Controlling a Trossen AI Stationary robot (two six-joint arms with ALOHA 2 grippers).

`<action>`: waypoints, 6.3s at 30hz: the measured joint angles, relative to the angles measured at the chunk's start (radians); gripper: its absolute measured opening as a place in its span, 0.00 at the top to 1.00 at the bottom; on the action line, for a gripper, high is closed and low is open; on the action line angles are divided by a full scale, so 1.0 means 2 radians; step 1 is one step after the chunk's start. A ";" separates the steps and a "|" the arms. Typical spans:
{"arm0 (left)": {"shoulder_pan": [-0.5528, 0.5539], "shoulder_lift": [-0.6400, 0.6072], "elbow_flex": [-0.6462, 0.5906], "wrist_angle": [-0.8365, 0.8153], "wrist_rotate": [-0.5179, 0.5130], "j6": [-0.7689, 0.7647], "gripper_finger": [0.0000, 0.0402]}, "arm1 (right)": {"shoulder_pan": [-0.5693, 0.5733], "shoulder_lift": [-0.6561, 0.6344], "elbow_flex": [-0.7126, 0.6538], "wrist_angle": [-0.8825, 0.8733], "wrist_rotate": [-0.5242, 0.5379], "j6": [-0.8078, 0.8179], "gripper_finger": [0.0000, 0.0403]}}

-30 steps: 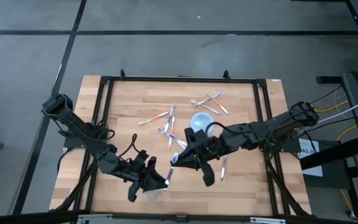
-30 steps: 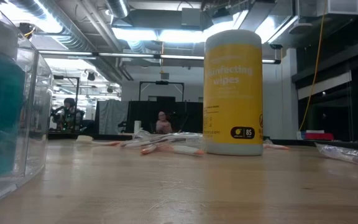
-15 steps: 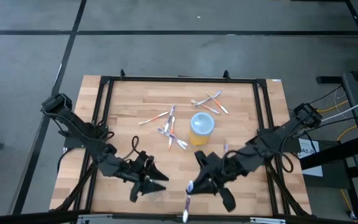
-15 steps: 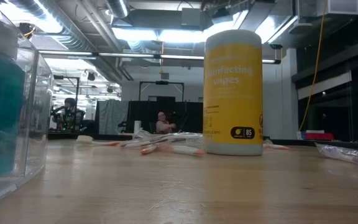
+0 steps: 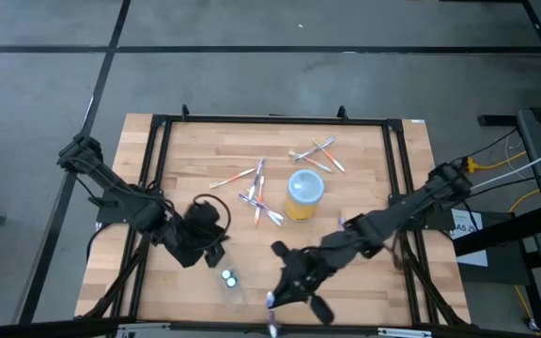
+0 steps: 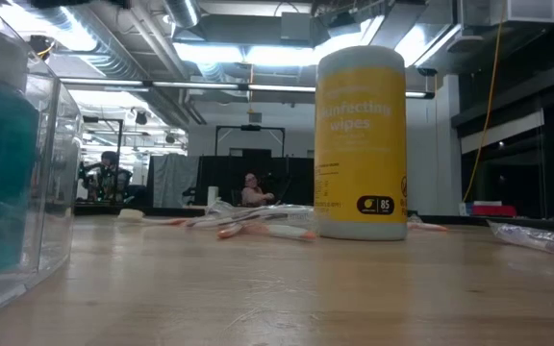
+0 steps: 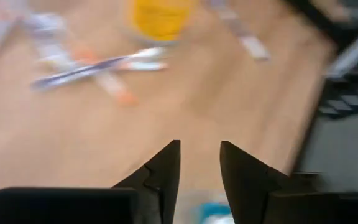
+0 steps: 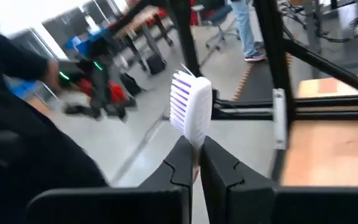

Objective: Pick & Place toothbrushing station
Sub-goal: Put the violet toothbrush into the right side of the transparent organizer

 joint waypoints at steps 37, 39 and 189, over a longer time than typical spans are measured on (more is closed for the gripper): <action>-0.040 0.002 -0.068 -0.204 -0.030 -0.372 0.78 | -0.005 0.165 0.043 0.015 0.098 -0.319 0.97; -0.040 0.001 -0.068 -0.204 -0.038 -0.376 0.77 | -0.006 0.181 0.042 0.013 0.095 -0.319 0.97; -0.081 0.001 -0.068 -0.032 -0.129 -0.340 0.77 | 0.068 0.049 -0.228 -0.219 0.164 0.575 0.59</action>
